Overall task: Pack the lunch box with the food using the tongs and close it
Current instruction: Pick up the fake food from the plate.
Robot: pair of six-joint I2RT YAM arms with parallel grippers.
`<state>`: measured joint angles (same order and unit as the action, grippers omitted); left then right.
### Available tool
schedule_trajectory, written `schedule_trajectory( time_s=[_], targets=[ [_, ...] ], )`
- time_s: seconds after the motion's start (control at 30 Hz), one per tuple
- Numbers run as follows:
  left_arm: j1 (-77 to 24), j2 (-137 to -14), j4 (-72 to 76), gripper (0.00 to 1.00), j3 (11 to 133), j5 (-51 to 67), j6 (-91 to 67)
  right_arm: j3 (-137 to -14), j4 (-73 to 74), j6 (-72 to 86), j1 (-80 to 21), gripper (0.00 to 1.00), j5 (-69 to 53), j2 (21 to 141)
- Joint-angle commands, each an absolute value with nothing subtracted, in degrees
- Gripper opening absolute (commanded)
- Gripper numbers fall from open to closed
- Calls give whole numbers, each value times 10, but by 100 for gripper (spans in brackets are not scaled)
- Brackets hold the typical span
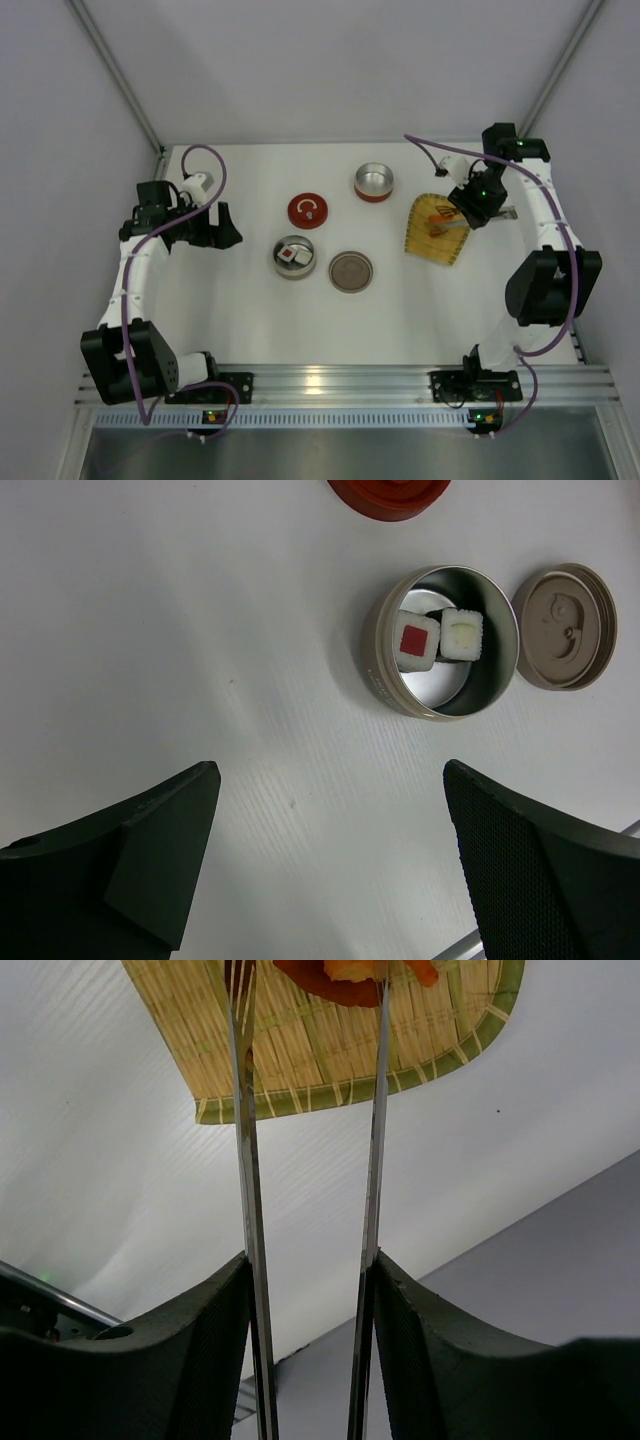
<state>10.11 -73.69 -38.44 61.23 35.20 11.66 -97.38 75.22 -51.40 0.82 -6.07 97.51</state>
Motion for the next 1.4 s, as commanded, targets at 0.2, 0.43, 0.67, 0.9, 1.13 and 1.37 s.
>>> schedule_trajectory(
  time_s=[0.2,0.43,0.67,0.9,1.13,1.37],
  targets=[
    [104,-744,-386,98,641,366,116,-958,703,-492,6,48,-40,974],
    [105,-747,-385,98,644,366,115,-929,659,-476,-21,46,-14,982],
    [105,-746,-386,98,643,360,117,-917,633,-466,-32,43,-2,995],
    [105,-744,-387,98,642,359,119,-907,625,-478,-32,42,60,1002],
    [105,-744,-385,98,642,365,114,-889,623,-497,-32,43,94,982],
    [105,-744,-382,98,643,368,112,-843,592,-505,-43,35,112,979]
  ],
)
